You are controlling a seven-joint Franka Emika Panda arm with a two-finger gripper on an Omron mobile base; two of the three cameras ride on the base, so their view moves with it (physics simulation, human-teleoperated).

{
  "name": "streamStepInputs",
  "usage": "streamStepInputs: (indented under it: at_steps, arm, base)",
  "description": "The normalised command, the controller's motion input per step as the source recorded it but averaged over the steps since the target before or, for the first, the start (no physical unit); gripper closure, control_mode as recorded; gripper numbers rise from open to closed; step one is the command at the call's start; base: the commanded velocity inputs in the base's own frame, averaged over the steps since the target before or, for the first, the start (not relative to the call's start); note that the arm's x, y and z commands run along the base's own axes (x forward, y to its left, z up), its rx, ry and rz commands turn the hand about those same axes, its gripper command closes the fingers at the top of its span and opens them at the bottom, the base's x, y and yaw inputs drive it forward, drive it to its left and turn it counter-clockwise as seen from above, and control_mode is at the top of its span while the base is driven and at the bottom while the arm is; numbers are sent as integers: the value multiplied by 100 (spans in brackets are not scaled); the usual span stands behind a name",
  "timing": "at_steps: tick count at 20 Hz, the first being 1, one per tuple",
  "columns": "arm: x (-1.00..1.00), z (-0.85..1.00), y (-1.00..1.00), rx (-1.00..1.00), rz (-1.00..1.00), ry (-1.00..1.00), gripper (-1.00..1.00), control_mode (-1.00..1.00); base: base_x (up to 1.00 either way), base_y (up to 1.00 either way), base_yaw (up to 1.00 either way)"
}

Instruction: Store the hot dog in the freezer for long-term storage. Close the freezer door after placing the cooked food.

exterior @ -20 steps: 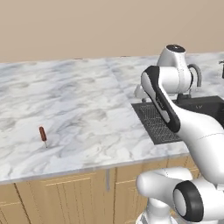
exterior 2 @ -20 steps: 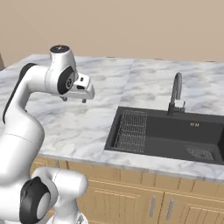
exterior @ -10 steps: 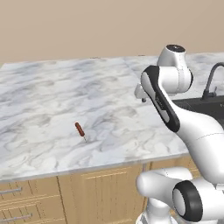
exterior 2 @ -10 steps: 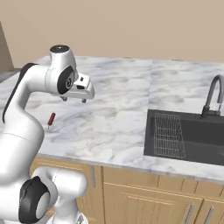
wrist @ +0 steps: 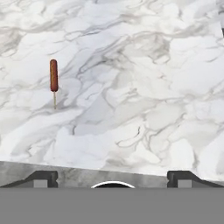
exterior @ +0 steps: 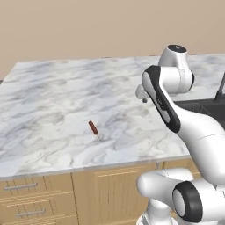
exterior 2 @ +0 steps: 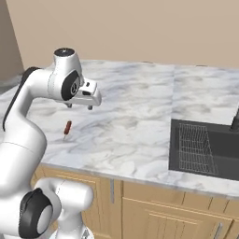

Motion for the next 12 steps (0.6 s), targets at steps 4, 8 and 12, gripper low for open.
streamStepInputs:
  at_steps: [4,8,12]
  arm:
    - [0,0,0,0,0,0,-100,100]
    - [0,0,0,0,0,0,-100,100]
    - [0,0,0,0,0,0,-100,100]
  base:
    - [17,67,7]
    - [13,58,8]
    - [34,47,8]
